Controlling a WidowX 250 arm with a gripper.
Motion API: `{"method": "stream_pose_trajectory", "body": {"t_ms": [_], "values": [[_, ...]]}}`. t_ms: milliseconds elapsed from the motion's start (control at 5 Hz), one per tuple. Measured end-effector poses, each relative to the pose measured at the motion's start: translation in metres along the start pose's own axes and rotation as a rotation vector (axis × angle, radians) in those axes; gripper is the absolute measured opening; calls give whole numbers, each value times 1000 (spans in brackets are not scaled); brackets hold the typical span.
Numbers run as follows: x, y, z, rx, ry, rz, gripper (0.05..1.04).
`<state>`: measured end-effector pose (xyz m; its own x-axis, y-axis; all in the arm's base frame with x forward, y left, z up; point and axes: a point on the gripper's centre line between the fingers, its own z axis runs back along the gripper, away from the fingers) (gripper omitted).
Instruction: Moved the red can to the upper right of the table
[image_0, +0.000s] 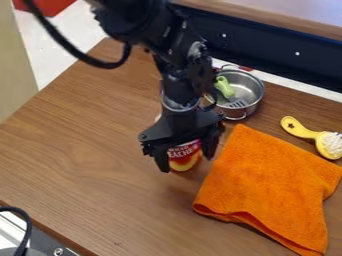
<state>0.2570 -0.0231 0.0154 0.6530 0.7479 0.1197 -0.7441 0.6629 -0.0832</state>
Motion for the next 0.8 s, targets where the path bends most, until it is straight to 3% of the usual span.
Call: {"method": "stream_pose_trajectory", "body": {"t_ms": [200, 400, 600, 800], "values": [[8, -4, -8, 16, -39, 28, 1000], [18, -7, -9, 34, -47, 33, 1000], [36, -5, -7, 53, -116, 11, 1000], [51, -5, -4, 41, -149, 34, 1000]]}}
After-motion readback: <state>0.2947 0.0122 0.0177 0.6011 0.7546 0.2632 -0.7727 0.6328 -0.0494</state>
